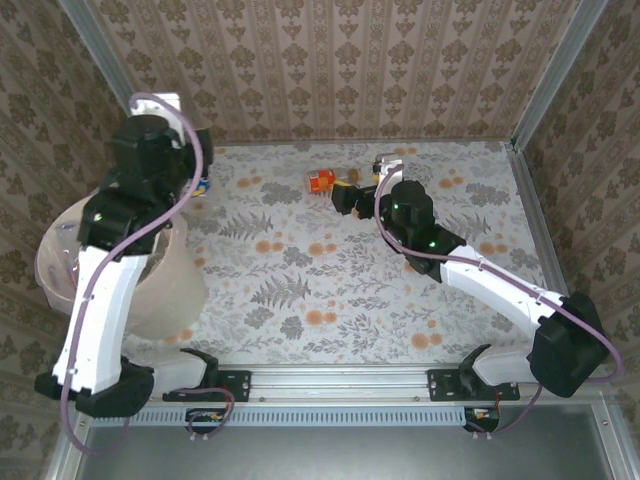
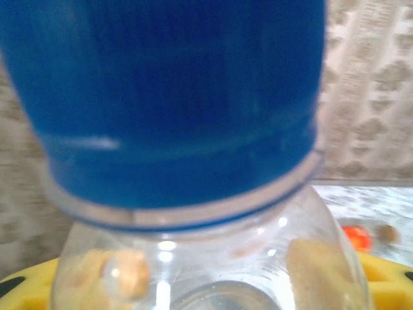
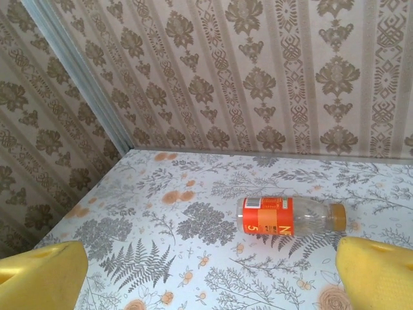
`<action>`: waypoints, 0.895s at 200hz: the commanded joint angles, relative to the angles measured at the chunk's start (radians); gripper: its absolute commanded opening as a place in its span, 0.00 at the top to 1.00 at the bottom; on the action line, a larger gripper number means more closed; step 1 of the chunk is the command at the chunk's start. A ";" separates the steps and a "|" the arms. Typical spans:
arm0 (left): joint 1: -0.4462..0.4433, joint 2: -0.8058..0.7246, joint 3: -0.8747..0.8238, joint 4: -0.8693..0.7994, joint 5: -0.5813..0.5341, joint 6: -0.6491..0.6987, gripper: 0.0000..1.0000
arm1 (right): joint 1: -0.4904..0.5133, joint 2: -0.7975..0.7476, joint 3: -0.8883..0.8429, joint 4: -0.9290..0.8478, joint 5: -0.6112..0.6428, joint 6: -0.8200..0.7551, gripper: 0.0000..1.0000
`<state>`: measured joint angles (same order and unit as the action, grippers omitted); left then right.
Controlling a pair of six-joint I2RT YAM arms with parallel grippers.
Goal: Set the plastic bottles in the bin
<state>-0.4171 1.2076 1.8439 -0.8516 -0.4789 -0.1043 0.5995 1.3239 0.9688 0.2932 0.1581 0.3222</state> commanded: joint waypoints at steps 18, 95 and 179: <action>0.173 -0.030 0.064 -0.194 -0.267 0.174 0.41 | -0.015 0.003 -0.015 -0.017 0.026 0.057 0.00; 0.495 0.018 0.003 -0.264 -0.099 0.310 0.46 | -0.031 0.008 -0.003 -0.055 0.012 0.032 0.00; 0.574 -0.006 -0.136 -0.321 0.049 0.398 0.47 | -0.038 0.034 0.063 -0.101 -0.037 -0.006 0.00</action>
<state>0.1394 1.2285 1.7309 -1.1309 -0.4862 0.2485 0.5655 1.3525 0.9840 0.2005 0.1455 0.3363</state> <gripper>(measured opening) 0.547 0.999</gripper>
